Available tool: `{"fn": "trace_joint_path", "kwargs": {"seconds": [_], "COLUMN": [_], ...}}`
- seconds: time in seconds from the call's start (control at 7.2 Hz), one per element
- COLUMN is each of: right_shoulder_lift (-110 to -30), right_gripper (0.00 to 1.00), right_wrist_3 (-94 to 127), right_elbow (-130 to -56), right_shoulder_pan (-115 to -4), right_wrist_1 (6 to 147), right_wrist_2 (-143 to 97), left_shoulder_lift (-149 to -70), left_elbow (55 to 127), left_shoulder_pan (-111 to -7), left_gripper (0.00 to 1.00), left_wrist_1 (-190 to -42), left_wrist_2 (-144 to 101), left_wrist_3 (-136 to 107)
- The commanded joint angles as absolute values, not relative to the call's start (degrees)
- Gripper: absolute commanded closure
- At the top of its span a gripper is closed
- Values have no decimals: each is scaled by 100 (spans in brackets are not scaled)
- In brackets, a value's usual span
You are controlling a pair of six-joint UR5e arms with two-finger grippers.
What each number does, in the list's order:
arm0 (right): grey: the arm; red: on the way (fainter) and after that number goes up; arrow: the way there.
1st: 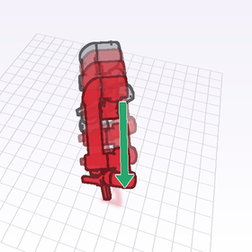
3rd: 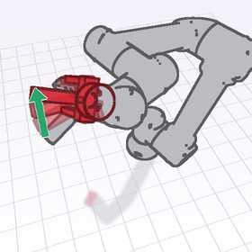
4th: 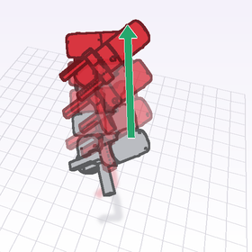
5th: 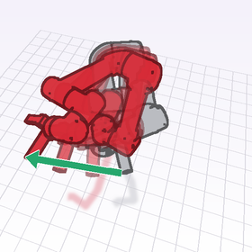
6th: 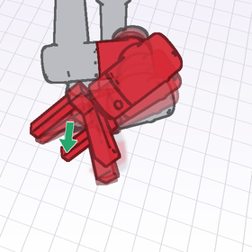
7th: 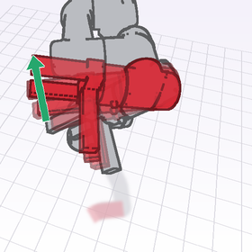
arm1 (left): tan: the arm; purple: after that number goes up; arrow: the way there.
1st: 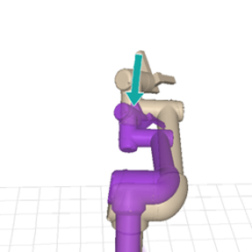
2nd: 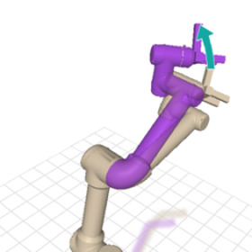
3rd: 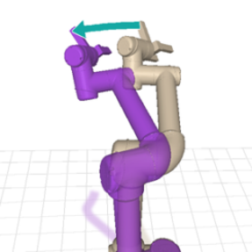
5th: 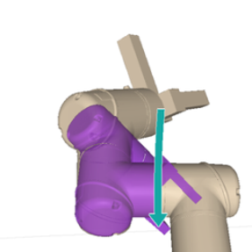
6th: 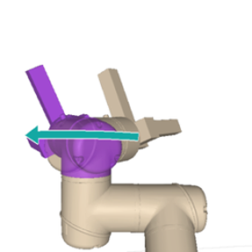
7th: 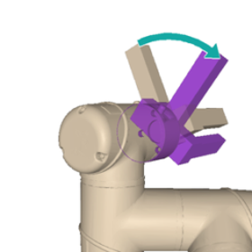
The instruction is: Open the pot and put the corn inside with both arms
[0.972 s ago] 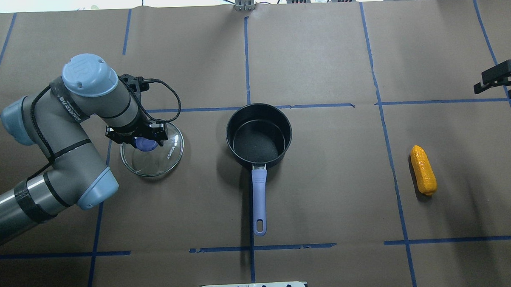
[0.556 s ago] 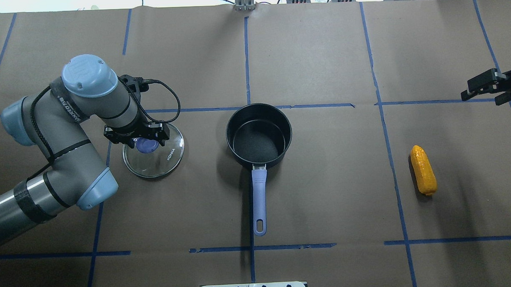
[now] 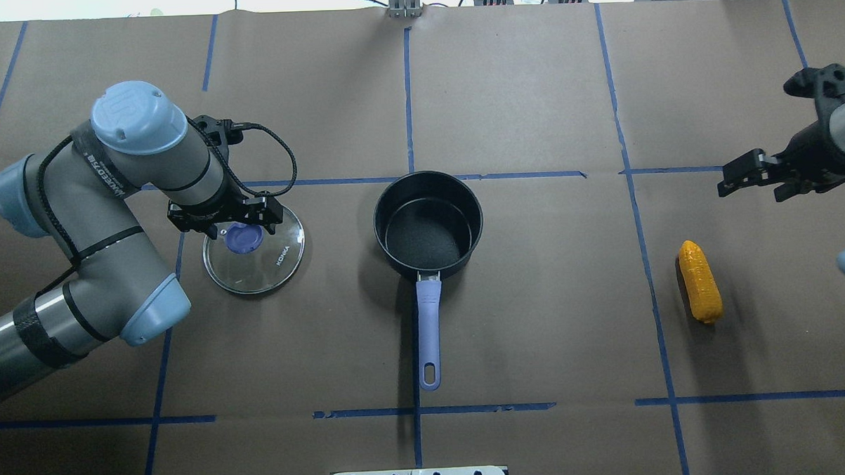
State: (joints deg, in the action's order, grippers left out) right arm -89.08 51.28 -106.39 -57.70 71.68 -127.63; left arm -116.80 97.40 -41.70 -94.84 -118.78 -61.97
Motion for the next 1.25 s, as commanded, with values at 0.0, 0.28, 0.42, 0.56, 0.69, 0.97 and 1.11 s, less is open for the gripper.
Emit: {"fn": "trace_joint_path", "kwargs": {"seconds": [0.0,0.28,0.42,0.56,0.69,0.97,1.11], "right_shoulder_lift": [-8903,-9026,-9174,-9280,-9290,-9281,-9281], "right_gripper": [0,0,0,0,0,2,25], "right_wrist_3": [5886,5906,5880,5845,5853,5897,5932], "right_elbow": [-10626,-10608,-10608,-10600,-10600,-10538,-10538], "right_shoulder_pan": [-4952,-4537,-4422,-4360,-4298,-4166,-4175], "right_wrist_1": [6891,6899,6899,6899,6908,6917,6926], "right_wrist_2": [-12140,-11963,-11953,-11944,-11944,-11944,-11944], "left_shoulder_lift": [-11698,-11707,-11707,-11707,-11707,-11707,-11707], "left_elbow": [10245,10502,10503,10520,10538,10573,10591], "left_shoulder_pan": [-4289,-4429,-4491,-4587,-4614,-4623,-4658], "left_gripper": [0,0,0,0,0,0,0], "left_wrist_1": [-8733,-8543,-8543,-8543,-8543,-8543,-8543], "left_wrist_2": [-11900,-11909,-12022,-12137,-12146,-12146,-12146], "left_wrist_3": [-6135,-6126,-6126,-6126,-6117,-6117,-6117]}}
